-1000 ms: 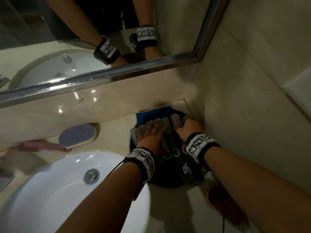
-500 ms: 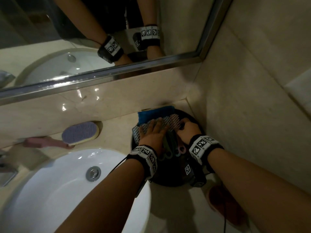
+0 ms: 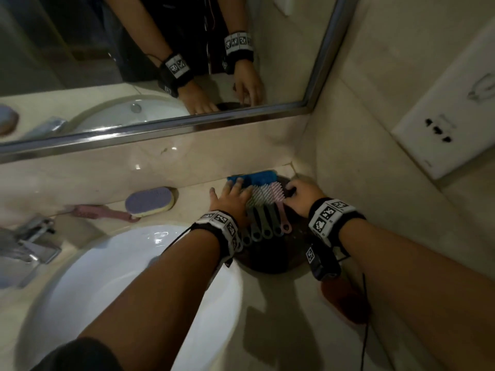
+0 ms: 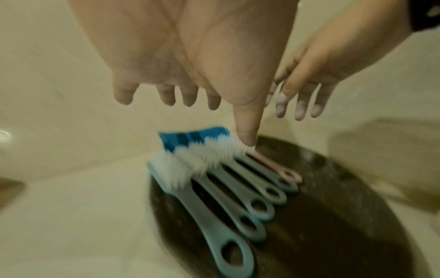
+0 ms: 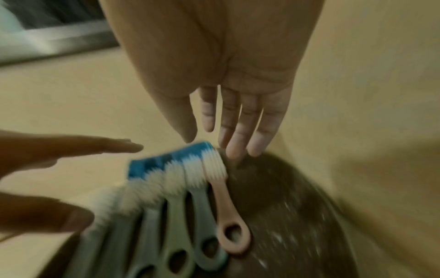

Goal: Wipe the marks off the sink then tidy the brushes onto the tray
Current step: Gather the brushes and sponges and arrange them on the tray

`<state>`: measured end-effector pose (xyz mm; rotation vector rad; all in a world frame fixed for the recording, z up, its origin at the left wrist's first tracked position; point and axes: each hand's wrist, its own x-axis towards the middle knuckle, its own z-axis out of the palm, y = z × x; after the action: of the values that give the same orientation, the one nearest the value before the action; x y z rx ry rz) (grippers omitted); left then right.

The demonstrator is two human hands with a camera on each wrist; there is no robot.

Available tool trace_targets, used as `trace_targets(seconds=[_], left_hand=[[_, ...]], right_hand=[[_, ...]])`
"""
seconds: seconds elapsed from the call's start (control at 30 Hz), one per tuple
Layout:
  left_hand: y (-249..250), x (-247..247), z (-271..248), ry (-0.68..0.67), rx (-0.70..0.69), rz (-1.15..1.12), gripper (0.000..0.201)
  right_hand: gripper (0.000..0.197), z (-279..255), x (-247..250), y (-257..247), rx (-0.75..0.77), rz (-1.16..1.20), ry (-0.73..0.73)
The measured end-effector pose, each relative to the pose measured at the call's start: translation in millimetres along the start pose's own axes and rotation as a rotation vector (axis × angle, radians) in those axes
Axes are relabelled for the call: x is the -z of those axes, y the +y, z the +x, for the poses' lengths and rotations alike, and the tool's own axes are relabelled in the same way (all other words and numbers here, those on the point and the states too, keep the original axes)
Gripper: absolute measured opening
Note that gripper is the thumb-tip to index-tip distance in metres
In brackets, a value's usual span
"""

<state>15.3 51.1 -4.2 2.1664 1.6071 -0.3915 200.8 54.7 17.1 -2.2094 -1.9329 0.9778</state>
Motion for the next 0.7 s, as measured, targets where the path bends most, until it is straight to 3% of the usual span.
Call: trace_targets(seconds=[0.13, 0.33, 0.53, 0.7], left_hand=[[-15.3, 33.3, -31.4, 0.08, 0.012, -0.032, 0.083], [-24.1, 72.0, -68.3, 0.149, 0.022, -0.022, 0.083], [-25.4, 80.1, -123.2, 0.219, 0.069, -0.051, 0.083], [-34.5, 70.0, -186.5, 0.384, 0.106, -0.087, 0.075]], right_hand=[[0.03, -26.9, 18.5, -31.5, 0.09, -0.173, 0.046], [0.039, -61.5, 37.4, -86.6, 0.193, -0.38, 0.096], [0.047, -106.5, 42.9, -106.0, 0.243, -0.471, 0.131], [0.048, -144.2, 36.5, -115.3, 0.319, -0.504, 0.13]])
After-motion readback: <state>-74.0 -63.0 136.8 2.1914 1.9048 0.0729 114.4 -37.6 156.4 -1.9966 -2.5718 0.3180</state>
